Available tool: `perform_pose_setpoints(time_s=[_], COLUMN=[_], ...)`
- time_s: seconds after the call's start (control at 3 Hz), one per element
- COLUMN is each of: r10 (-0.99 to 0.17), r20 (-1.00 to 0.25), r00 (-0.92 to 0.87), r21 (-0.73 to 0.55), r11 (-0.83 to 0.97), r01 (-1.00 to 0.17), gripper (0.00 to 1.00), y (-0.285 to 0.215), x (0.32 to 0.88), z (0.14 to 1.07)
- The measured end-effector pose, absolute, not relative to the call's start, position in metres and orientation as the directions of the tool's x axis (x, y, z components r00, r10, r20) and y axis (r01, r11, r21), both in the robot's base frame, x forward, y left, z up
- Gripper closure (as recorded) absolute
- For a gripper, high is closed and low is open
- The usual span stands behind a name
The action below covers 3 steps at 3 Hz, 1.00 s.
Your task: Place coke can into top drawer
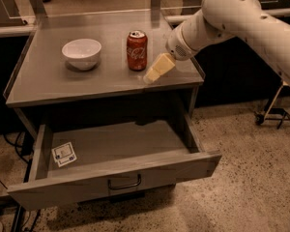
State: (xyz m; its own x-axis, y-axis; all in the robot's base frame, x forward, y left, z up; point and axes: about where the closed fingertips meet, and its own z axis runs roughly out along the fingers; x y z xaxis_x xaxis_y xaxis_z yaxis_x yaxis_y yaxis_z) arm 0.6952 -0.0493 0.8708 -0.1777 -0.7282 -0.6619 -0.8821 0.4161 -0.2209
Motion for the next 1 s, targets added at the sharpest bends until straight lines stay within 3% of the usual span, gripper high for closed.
perform_pose_setpoints(time_s=[1.0], r10=[-0.641], r20=[-0.750], r00=[-0.164], r21=[-0.216], r11=[0.470], r01=[-0.856], gripper=[0.00], y=[-0.028], x=[0.775], z=[0.869])
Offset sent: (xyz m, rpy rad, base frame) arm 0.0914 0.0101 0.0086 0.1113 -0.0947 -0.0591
